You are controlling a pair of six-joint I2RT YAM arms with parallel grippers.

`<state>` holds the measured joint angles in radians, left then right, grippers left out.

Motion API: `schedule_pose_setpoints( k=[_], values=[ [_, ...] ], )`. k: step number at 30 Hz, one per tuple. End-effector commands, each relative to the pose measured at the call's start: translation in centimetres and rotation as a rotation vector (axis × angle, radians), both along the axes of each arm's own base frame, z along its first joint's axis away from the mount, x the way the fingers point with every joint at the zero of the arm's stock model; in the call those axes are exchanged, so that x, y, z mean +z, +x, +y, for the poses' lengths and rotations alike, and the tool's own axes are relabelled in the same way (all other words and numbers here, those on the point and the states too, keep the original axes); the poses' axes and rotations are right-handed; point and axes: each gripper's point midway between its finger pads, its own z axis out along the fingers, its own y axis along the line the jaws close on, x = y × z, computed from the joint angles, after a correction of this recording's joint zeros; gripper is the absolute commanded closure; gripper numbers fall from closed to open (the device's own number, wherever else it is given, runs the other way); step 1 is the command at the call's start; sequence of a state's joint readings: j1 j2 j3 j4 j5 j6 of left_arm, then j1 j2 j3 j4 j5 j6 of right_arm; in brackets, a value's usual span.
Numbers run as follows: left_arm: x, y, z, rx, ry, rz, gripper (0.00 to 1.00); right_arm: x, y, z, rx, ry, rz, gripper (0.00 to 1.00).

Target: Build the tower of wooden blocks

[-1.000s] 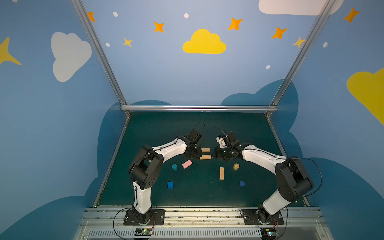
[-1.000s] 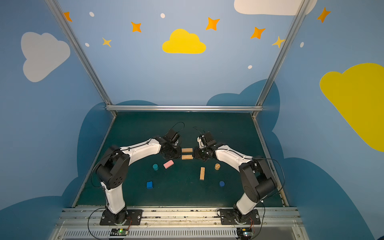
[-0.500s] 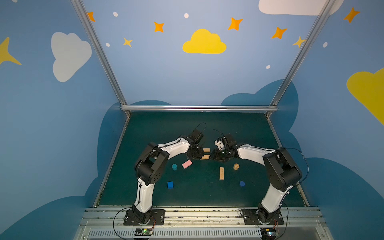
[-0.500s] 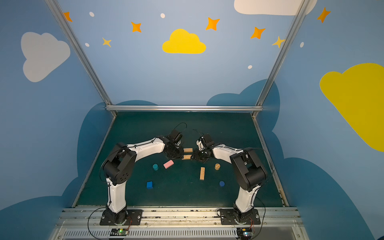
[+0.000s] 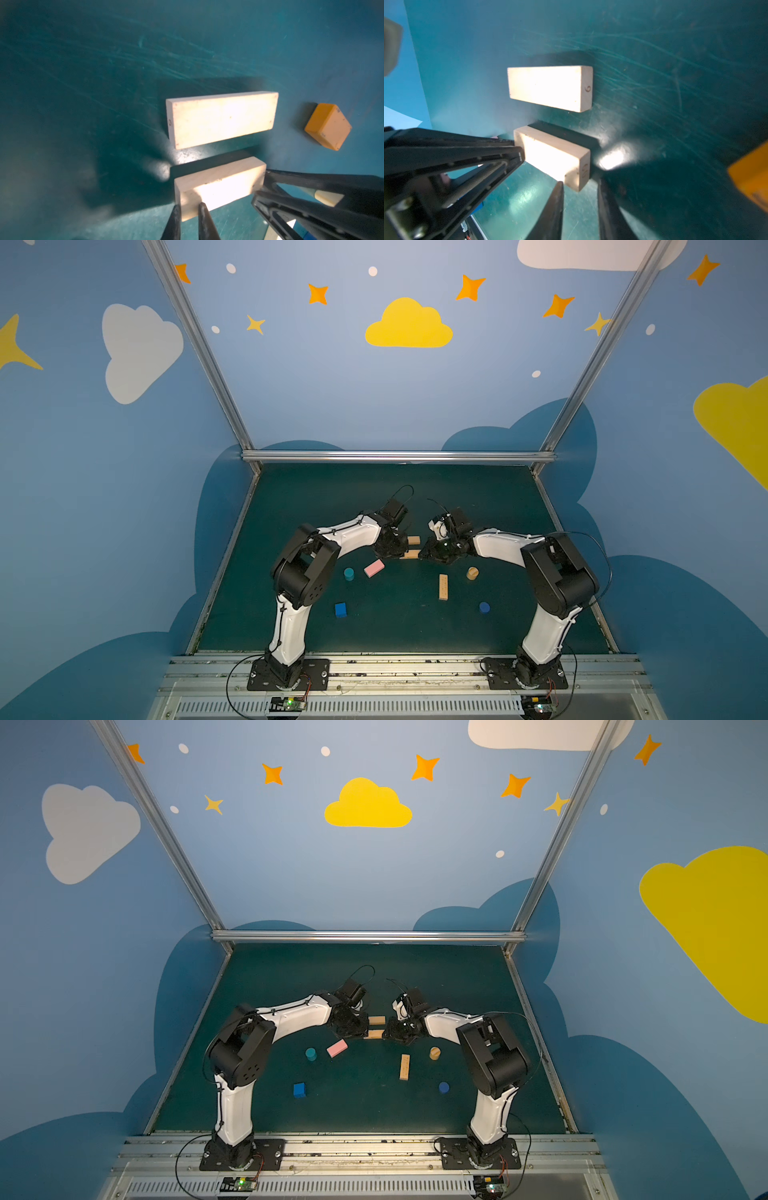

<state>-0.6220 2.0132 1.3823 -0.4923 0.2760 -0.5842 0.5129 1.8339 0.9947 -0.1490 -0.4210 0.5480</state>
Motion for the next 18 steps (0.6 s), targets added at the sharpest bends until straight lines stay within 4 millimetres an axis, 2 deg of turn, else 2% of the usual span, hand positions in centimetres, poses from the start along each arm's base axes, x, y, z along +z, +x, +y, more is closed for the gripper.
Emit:
schedule_pose_setpoints(
  k=[1, 11, 18],
  values=[
    [-0.56, 0.12, 0.05, 0.002, 0.016, 0.007, 0.85, 0.07, 0.73, 0.47, -0.003, 0.017, -0.001, 0.78],
    [-0.83, 0.36, -0.11, 0.002, 0.018, 0.011, 0.89, -0.14, 1.17, 0.8, -0.008, 0.025, 0.003, 0.84],
    [-0.96, 0.56, -0.08, 0.009, 0.025, 0.008, 0.89, -0.13, 1.56, 1.16, -0.008, 0.032, 0.004, 0.85]
  ],
)
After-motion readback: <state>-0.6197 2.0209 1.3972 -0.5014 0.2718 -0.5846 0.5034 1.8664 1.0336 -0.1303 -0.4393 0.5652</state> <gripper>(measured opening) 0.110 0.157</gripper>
